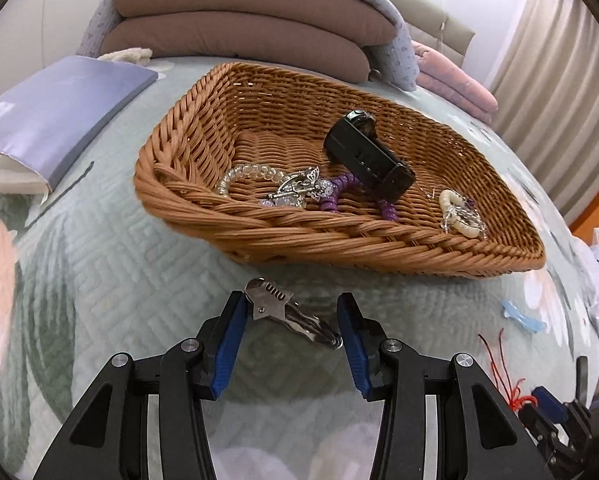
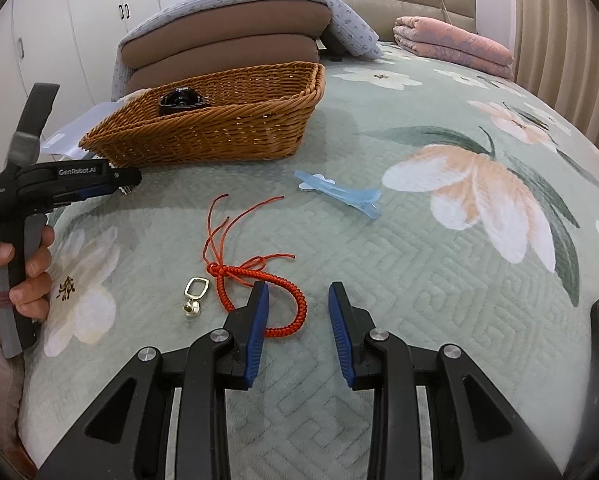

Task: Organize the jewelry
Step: 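Grasp the silver keys with the left tool while the right tool grasps the red cord, then carry the keys and red cord into the basket and open both tools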

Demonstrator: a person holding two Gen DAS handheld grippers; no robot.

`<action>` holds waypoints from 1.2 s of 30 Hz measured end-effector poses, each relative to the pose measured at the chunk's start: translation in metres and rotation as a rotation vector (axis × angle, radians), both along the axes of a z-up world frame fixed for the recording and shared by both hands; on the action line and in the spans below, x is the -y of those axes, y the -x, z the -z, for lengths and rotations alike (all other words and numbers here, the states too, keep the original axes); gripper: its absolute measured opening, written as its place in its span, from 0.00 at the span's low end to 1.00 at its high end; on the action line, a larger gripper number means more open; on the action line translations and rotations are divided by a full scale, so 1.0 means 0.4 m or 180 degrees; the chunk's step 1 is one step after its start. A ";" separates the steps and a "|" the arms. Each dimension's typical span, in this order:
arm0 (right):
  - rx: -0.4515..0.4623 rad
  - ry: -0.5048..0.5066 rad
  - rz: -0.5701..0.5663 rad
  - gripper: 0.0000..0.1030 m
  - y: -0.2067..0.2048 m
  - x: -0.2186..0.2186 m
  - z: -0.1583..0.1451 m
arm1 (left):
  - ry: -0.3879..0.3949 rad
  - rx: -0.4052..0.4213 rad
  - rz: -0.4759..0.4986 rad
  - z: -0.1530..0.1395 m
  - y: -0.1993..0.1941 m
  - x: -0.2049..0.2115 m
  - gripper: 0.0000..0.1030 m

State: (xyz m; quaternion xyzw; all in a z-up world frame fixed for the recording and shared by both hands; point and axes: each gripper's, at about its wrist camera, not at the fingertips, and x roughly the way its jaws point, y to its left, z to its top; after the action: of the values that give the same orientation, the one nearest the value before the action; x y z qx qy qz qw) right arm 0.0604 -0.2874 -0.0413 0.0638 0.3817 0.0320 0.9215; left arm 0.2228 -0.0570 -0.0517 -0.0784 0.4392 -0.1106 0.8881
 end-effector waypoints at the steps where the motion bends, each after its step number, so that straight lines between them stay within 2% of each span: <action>1: 0.0001 0.0010 0.0002 0.34 0.001 -0.002 0.001 | -0.0015 0.0007 -0.0002 0.001 -0.001 0.001 0.46; 3: 0.0013 0.0043 0.0007 0.34 0.002 -0.006 0.000 | -0.0065 0.0030 -0.0011 0.001 0.001 0.005 0.43; 4: 0.0021 0.0047 0.0000 0.32 0.003 -0.007 0.000 | -0.0099 0.0044 -0.0034 0.001 0.002 0.005 0.37; 6: 0.0037 0.0027 -0.0048 0.19 0.005 -0.010 0.001 | -0.0067 0.0065 -0.0021 0.000 0.005 -0.002 0.25; 7: 0.0041 0.0023 -0.0056 0.18 0.006 -0.012 0.000 | -0.0027 0.0068 0.0009 0.000 0.007 -0.005 0.22; 10: 0.0048 0.0003 -0.0072 0.15 0.008 -0.009 0.001 | -0.0061 0.0093 0.0210 -0.007 0.031 -0.003 0.22; 13: 0.0058 -0.0009 -0.0092 0.11 0.009 -0.010 0.000 | -0.0303 0.0167 0.0537 -0.012 0.081 0.015 0.22; 14: 0.0070 -0.0013 -0.0110 0.06 0.011 -0.012 -0.001 | -0.0358 0.0183 0.0582 -0.013 0.094 0.021 0.22; 20: 0.0272 -0.0048 -0.0110 0.05 0.040 -0.006 -0.020 | -0.0457 0.0304 0.0690 -0.026 0.168 0.038 0.22; 23: 0.0463 -0.0064 -0.0085 0.05 0.067 -0.001 -0.042 | -0.0376 0.0410 0.0677 -0.044 0.208 0.032 0.22; 29: 0.0614 -0.0148 -0.0030 0.05 0.079 0.013 -0.088 | -0.0202 0.0630 0.0657 -0.088 0.251 0.014 0.22; 36: 0.0934 -0.0224 0.0007 0.05 0.003 0.033 -0.232 | -0.0037 0.0960 0.0643 -0.210 0.231 0.015 0.22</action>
State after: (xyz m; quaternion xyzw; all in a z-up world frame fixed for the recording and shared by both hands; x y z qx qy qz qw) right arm 0.0590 -0.3006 0.0515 0.0910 0.2415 0.0534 0.9646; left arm 0.1303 -0.0630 0.0323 -0.0112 0.3074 -0.2072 0.9287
